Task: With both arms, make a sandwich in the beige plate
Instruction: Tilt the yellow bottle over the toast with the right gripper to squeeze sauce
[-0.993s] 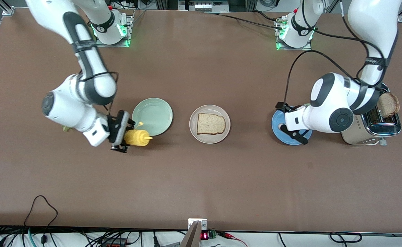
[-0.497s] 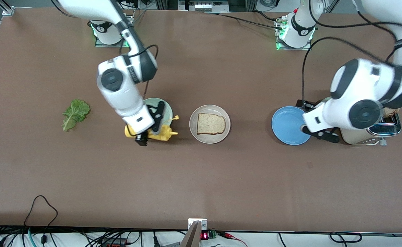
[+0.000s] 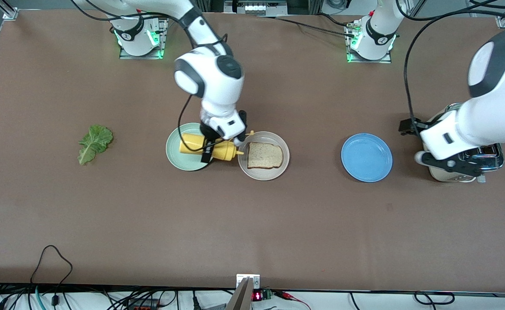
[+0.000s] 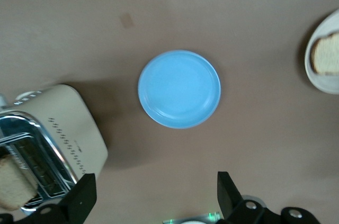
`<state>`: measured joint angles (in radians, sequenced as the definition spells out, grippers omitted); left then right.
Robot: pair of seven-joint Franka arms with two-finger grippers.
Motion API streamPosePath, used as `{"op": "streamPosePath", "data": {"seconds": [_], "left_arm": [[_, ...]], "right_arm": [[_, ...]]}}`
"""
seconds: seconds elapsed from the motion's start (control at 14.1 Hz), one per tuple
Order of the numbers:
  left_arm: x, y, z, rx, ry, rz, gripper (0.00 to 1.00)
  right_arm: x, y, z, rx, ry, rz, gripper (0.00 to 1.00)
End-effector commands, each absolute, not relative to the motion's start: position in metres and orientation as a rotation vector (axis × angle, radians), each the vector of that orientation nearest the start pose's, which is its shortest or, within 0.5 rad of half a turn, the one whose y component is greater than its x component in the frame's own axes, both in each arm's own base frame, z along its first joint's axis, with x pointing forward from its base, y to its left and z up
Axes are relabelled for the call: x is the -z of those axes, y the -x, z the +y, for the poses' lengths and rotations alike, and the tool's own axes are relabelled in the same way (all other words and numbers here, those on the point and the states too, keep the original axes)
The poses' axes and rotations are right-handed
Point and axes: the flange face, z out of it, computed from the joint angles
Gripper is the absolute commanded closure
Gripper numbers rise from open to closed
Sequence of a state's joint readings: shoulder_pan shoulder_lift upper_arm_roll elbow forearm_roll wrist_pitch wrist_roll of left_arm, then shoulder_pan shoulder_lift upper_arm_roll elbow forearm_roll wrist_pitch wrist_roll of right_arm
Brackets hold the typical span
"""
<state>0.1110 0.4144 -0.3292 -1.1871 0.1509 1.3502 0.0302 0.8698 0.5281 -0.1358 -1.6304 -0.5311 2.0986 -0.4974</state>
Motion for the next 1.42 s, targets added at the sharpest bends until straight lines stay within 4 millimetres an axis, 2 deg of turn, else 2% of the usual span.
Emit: {"op": "streamPosePath", "data": {"seconds": [0.0, 0.14, 0.35, 0.5, 0.64, 0.78, 0.85, 1.14, 1.21, 1.28, 1.35], "left_arm": [[-0.556, -0.672, -0.066, -0.087, 3.102, 0.293, 0.0], [-0.56, -0.675, -0.068, -0.037, 3.103, 0.286, 0.0], [-0.561, -0.67, -0.063, -0.033, 3.092, 0.219, 0.0], [-0.554, -0.67, -0.038, 0.073, 3.104, 0.163, 0.0], [-0.55, -0.632, -0.049, 0.182, 3.061, 0.157, 0.0], [-0.541, -0.594, -0.059, 0.248, 3.024, 0.143, 0.0], [-0.54, -0.588, -0.057, 0.224, 3.02, 0.137, 0.0], [-0.55, -0.58, -0.054, 0.082, 3.084, 0.081, 0.0], [-0.559, -0.578, -0.056, 0.058, 3.083, 0.082, 0.0], [-0.566, -0.577, -0.058, 0.038, 3.083, 0.083, 0.0], [-0.566, -0.576, -0.058, 0.01, 3.082, 0.089, 0.0]], "right_arm": [[-0.299, -0.502, 0.488, 0.039, -1.754, 1.731, 0.63], [-0.277, -0.486, 0.504, 0.055, -1.683, 1.695, 0.63], [-0.241, -0.471, 0.514, 0.076, -1.631, 1.682, 0.63], [-0.223, -0.467, 0.524, 0.064, -1.587, 1.675, 0.63], [-0.213, -0.464, 0.533, 0.069, -1.57, 1.668, 0.62], [-0.218, -0.466, 0.534, 0.066, -1.571, 1.662, 0.62], [-0.222, -0.469, 0.534, 0.059, -1.578, 1.656, 0.62], [-0.253, -0.491, 0.525, 0.07, -1.717, 1.668, 0.63], [-0.264, -0.5, 0.516, 0.079, -1.78, 1.664, 0.62], [-0.285, -0.509, 0.506, 0.067, -1.844, 1.657, 0.62], [-0.301, -0.517, 0.497, 0.064, -1.895, 1.655, 0.62]]}}
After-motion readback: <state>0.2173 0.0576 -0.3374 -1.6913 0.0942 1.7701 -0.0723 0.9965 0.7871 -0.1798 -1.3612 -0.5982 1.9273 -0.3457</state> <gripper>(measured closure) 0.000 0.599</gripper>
